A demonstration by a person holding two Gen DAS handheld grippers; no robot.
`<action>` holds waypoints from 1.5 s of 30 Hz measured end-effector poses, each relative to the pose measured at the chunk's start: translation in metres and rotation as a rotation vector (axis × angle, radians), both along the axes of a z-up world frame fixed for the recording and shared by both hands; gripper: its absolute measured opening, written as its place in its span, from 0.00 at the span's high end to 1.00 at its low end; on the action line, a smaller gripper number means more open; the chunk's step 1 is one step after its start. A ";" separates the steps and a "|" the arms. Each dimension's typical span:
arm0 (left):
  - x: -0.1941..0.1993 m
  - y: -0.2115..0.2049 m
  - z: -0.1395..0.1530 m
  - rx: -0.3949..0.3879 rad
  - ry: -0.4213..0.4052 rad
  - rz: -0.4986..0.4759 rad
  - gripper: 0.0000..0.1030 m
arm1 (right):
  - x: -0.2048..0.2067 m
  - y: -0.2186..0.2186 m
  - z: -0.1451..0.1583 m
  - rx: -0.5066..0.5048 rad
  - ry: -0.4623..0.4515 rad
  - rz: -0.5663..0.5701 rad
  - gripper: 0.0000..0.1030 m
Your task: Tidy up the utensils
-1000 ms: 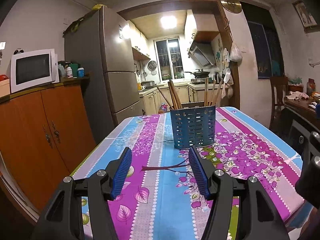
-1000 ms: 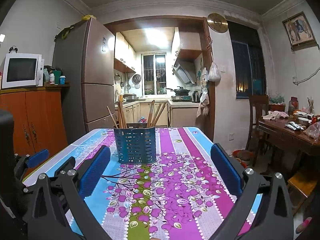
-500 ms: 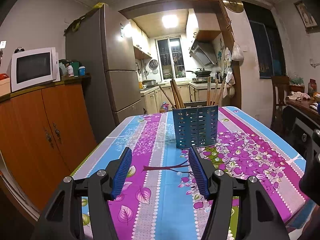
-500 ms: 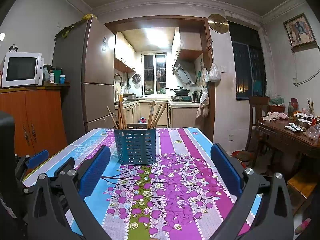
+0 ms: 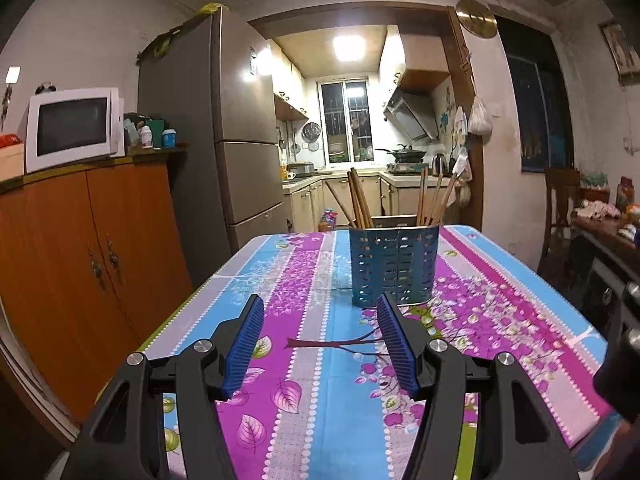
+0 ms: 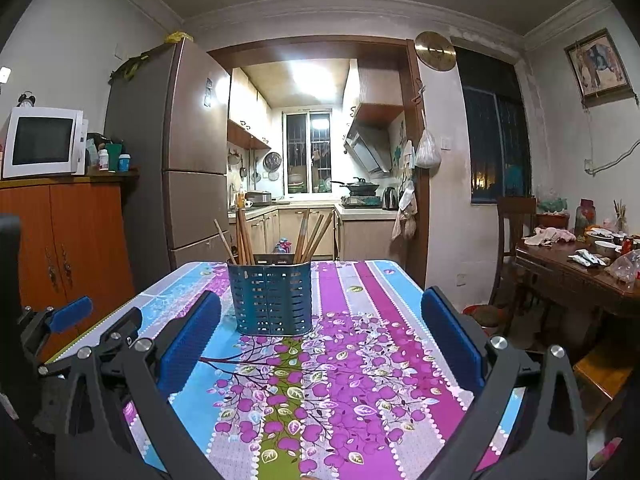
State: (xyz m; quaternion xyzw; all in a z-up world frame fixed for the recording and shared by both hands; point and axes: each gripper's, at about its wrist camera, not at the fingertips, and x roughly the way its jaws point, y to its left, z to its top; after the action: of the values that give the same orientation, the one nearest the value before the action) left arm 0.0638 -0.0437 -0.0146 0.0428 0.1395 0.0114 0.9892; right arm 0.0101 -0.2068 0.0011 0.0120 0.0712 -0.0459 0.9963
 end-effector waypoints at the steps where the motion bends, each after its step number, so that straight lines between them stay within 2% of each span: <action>1: -0.001 0.002 0.003 -0.009 -0.002 -0.004 0.41 | -0.001 0.000 0.001 -0.004 -0.002 -0.004 0.06; 5: -0.005 0.007 0.009 -0.035 -0.010 -0.009 0.41 | -0.003 0.001 0.003 -0.007 -0.010 -0.005 0.06; 24: -0.013 0.015 0.021 -0.056 -0.022 -0.027 0.41 | 0.004 0.005 0.001 -0.011 0.022 -0.007 0.06; 37: -0.016 0.020 0.046 -0.059 -0.048 -0.032 0.39 | 0.006 0.011 0.029 -0.062 0.024 -0.038 0.06; 45: -0.014 0.016 0.051 -0.047 -0.040 -0.040 0.38 | 0.005 0.019 0.040 -0.093 0.043 -0.053 0.06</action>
State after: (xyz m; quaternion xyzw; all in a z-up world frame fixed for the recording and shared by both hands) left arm 0.0494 -0.0278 0.0365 0.0219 0.1190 -0.0108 0.9926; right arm 0.0150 -0.1876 0.0414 -0.0333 0.0900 -0.0759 0.9925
